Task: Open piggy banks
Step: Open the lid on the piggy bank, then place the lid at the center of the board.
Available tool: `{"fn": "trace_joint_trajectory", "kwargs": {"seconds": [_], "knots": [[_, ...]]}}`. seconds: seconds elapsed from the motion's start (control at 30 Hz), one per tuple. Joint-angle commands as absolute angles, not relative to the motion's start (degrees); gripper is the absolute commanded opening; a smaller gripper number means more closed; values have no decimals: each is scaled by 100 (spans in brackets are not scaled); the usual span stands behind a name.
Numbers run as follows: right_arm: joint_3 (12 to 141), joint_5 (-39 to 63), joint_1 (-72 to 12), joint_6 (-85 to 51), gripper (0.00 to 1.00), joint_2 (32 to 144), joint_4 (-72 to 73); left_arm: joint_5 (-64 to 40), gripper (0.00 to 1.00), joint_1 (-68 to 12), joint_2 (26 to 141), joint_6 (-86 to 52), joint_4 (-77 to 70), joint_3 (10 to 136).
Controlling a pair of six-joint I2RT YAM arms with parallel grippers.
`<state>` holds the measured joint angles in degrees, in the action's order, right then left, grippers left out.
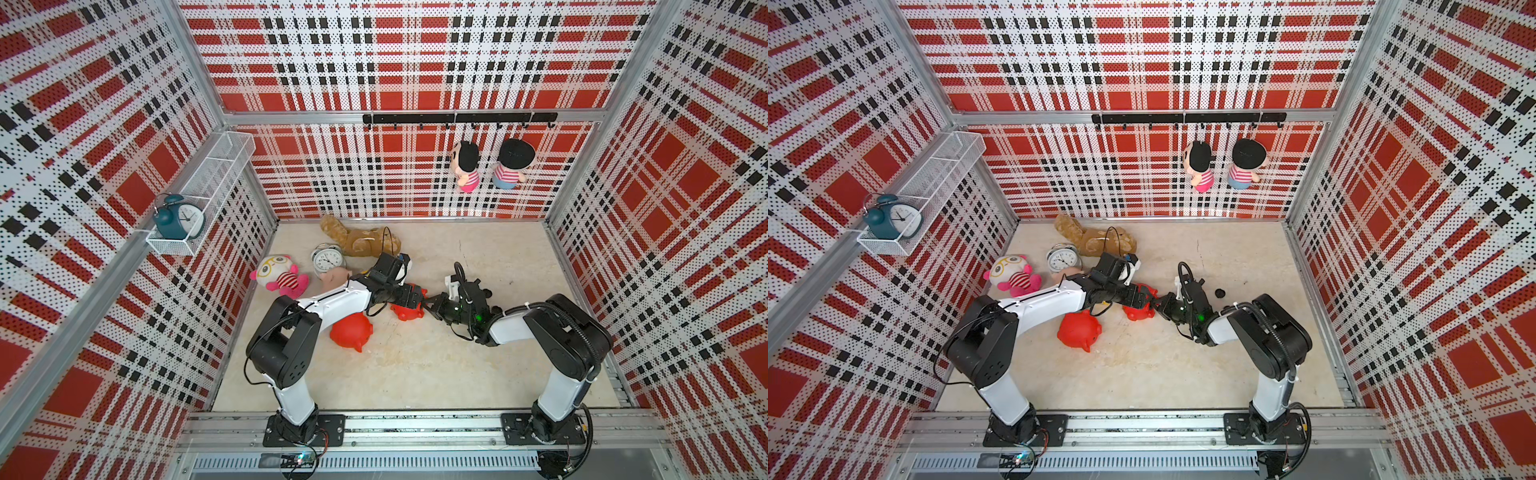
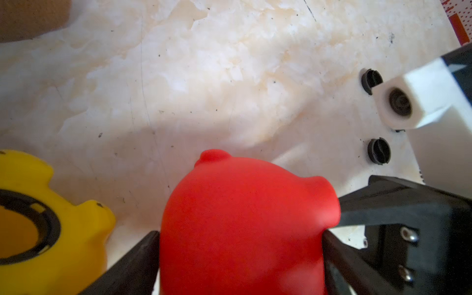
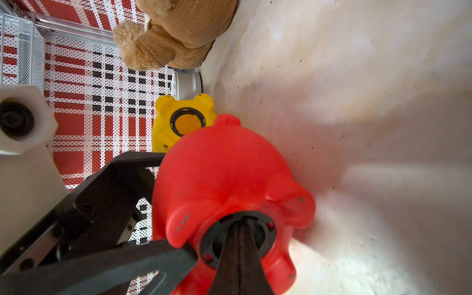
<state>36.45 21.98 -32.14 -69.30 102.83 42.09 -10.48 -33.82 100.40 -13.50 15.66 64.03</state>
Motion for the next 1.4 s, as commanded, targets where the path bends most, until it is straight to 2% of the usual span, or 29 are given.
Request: {"fn": "trace_joint_trajectory", "kwargs": {"seconds": [0.0,0.67,0.77,1.03,1.23,1.37], "knots": [[3656,1985,-3073,-7045,0,10267,4941,-1422,93,-3442,10198,-1219,2285,6052],[2858,2006,-2781,-7195,0,9735,4995,-1036,93,-3226,10059,-1369,2244,5928],[2828,1961,-2640,-6756,0,9427,4391,-868,94,-3227,10002,-1466,2191,5941],[3554,1126,-2391,-4583,0,8518,1197,-822,98,-3228,9846,-1480,2075,6192],[4311,586,-2147,-3426,0,8634,-193,-699,98,-3217,9507,-1207,1927,6278],[4760,257,-2035,-2838,0,8970,-788,-631,98,-3139,8955,-1143,1390,5885]]}}
